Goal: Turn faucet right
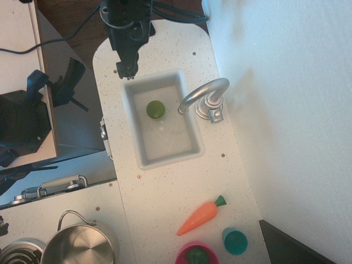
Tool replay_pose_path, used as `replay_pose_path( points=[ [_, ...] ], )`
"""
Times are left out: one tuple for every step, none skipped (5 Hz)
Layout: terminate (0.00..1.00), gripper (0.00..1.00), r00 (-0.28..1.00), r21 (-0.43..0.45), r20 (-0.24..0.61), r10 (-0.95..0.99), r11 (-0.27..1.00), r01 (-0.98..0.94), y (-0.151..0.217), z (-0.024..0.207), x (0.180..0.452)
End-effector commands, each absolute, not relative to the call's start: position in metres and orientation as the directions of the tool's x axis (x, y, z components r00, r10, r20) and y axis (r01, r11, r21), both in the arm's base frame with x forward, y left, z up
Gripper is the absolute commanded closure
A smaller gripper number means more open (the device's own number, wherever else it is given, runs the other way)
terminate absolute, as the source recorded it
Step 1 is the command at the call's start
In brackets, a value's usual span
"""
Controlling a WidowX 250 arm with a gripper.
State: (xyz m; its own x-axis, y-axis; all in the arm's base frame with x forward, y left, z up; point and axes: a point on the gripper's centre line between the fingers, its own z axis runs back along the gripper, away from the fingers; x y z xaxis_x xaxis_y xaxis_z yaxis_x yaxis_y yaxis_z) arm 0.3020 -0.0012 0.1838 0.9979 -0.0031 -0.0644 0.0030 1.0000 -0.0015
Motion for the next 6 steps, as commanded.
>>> replay_pose_path(
  points=[
    [0.00, 0.00, 0.998, -0.002, -0.064, -0.003, 1.000, 0.003, -0.001, 0.184, 0.302],
    [0.00, 0.00, 0.998, -0.022, -0.053, -0.023, 1.000, 0.021, -0.010, 0.177, 0.320],
    [0.00, 0.00, 0.999, -0.091, -0.026, -0.029, 0.996, 0.026, -0.005, 0.169, 0.339],
    [0.00, 0.00, 0.999, -0.091, -0.039, -0.036, 0.995, 0.032, -0.010, 0.166, 0.336],
    [0.00, 0.00, 0.998, -0.119, -0.062, 0.023, 0.992, -0.030, -0.017, 0.157, 0.326],
    [0.00, 0.00, 0.997, -0.146, -0.050, 0.057, 0.987, -0.064, -0.051, 0.151, 0.354]
  ],
)
